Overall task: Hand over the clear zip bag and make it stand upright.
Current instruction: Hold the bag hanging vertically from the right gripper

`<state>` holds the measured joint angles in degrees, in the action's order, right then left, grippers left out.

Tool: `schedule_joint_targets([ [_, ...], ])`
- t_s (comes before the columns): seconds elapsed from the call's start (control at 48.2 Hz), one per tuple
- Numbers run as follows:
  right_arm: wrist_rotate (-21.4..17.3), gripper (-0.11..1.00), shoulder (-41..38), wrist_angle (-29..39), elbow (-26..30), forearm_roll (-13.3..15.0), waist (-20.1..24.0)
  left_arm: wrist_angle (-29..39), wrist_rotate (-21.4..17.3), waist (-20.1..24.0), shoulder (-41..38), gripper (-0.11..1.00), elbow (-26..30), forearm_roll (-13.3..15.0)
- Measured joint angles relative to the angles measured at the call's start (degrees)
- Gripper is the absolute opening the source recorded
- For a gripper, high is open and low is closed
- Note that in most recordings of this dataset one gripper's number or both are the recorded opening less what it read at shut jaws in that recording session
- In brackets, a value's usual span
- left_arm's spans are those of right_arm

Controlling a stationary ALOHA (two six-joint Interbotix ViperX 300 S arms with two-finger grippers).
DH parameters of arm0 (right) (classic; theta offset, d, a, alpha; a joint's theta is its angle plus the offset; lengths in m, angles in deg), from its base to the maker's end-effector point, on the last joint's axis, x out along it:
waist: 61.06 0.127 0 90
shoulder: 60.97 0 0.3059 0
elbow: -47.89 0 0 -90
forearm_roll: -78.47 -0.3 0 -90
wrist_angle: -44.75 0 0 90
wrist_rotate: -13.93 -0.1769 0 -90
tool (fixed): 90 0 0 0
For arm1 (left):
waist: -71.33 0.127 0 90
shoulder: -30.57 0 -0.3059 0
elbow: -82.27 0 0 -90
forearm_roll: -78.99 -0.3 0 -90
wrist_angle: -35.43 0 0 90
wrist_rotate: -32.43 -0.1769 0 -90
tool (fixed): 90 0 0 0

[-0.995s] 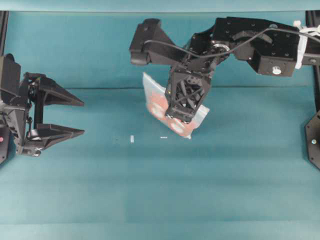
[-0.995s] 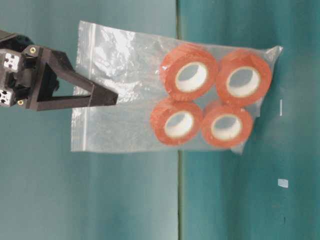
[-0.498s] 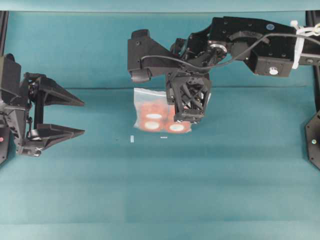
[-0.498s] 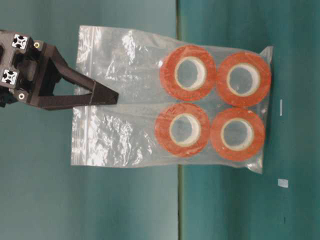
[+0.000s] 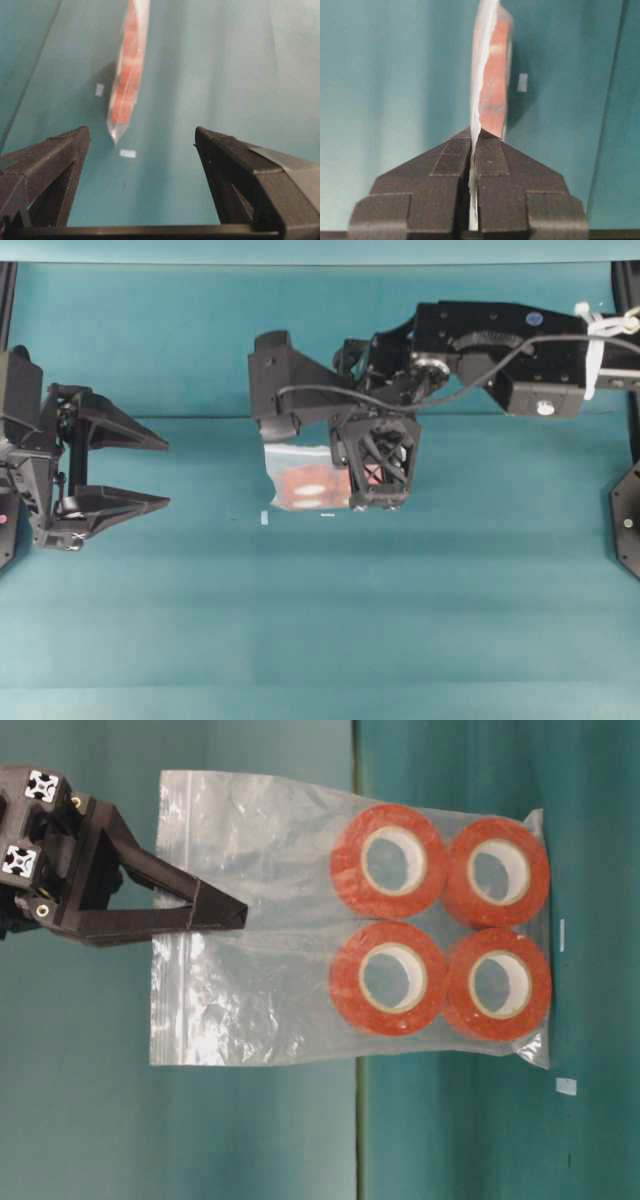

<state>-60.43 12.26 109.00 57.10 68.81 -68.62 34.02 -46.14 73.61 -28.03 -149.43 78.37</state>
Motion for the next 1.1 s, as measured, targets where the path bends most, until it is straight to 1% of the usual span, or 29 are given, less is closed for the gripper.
schedule_joint_targets([
  [0.29, -0.1, 0.0, 0.0, 0.1, 0.0, 0.0, 0.1, 0.0, 0.3, 0.0, 0.0, 0.91, 0.0, 0.0],
  [0.539, -0.2, 0.0, -0.2, 0.5, 0.2, 0.0, 1.2, 0.0, 0.4, 0.0, 0.0, 0.91, 0.0, 0.0],
  [0.809, -1.6, 0.0, -0.3, 0.6, 0.3, 0.0, 1.8, 0.0, 0.4, 0.1, 0.0, 0.91, 0.0, 0.0],
  [1.099, -1.6, 0.0, -0.3, 0.7, 0.3, 0.1, 2.1, 0.0, 0.4, 0.3, 0.0, 0.91, 0.0, 0.0],
])
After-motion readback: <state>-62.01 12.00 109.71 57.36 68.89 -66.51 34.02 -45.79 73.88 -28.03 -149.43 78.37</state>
